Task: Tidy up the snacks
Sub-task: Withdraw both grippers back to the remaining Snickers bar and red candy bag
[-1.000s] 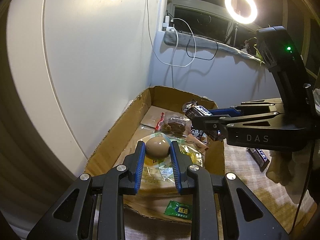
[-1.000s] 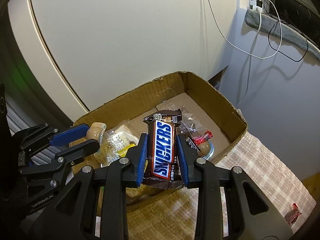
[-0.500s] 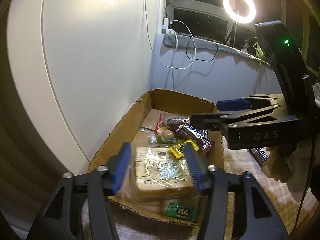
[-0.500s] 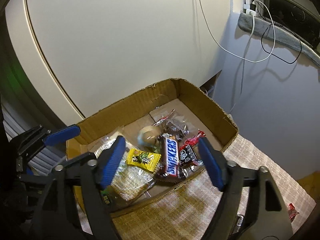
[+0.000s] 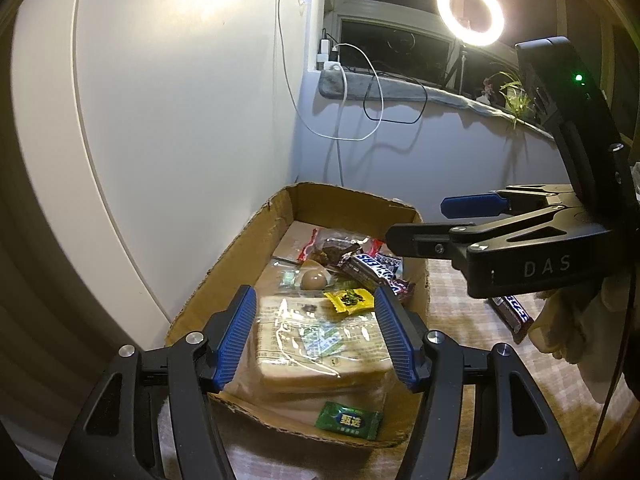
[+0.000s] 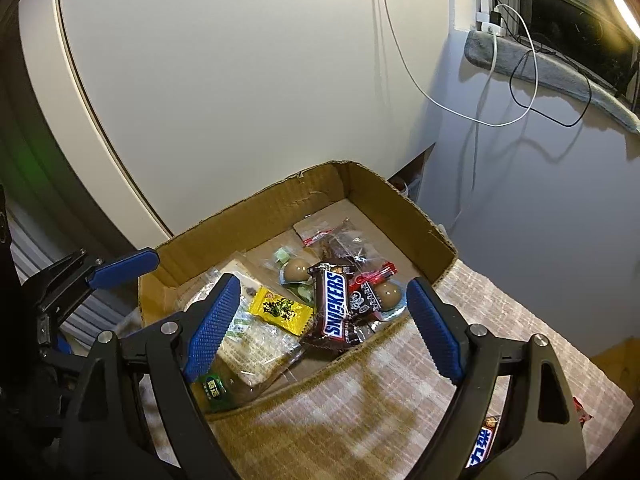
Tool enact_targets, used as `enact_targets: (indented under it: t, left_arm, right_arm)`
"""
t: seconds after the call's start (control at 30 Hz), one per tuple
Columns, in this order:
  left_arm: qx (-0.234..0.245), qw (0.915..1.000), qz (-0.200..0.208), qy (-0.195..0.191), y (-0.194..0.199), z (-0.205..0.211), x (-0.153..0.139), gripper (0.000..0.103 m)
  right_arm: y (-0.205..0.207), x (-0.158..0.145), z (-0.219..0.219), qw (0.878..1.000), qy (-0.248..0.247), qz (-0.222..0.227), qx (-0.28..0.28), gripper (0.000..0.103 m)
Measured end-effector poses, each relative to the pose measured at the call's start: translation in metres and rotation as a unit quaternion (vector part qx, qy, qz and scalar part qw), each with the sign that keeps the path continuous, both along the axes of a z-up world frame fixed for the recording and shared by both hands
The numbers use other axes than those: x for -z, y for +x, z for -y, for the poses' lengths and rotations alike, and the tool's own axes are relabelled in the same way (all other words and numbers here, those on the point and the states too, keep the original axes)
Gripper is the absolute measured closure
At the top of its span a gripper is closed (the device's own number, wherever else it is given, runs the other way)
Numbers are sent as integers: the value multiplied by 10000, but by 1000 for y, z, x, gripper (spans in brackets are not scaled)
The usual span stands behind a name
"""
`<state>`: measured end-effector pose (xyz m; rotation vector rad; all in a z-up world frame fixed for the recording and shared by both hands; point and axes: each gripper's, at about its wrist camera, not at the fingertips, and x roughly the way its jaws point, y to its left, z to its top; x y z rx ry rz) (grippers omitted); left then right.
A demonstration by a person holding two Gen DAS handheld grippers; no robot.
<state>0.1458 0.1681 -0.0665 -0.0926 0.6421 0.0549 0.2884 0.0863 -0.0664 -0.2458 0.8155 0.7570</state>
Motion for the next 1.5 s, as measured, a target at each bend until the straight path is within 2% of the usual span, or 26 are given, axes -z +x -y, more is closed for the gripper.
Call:
enact_targets:
  t: [0.4, 0.53, 0.7, 0.93, 1.27, 1.4, 1.5]
  left_arm:
    - [111, 9999, 62, 93, -8, 23, -10, 42]
    - [211, 9997, 79, 106, -10, 37, -14, 42]
    - [348, 9993, 76, 81, -13, 54, -13, 42]
    - [634, 9980, -5, 54, -9, 88, -7, 42]
    - [1009, 9945, -246, -142, 1, 132, 7, 42]
    - [1128, 9924, -389, -299, 8, 146, 15, 42]
    - [1223, 9906, -511, -342, 14, 158, 22, 42]
  right_arm:
    - [-14, -4, 39, 9998, 91, -131, 127, 16]
    - [-20, -2, 61, 9997, -41, -39, 253, 16]
    - [-24, 1, 105, 9988, -72, -140, 473, 16]
    - [-30, 5, 173, 9950, -149, -19, 986, 16]
    - [-30, 14, 268, 9843, 428, -142, 1707, 16]
    - [-25, 26, 296, 9786, 498, -378, 1960, 16]
    - [-23, 41, 303, 9785, 323, -528, 1966, 16]
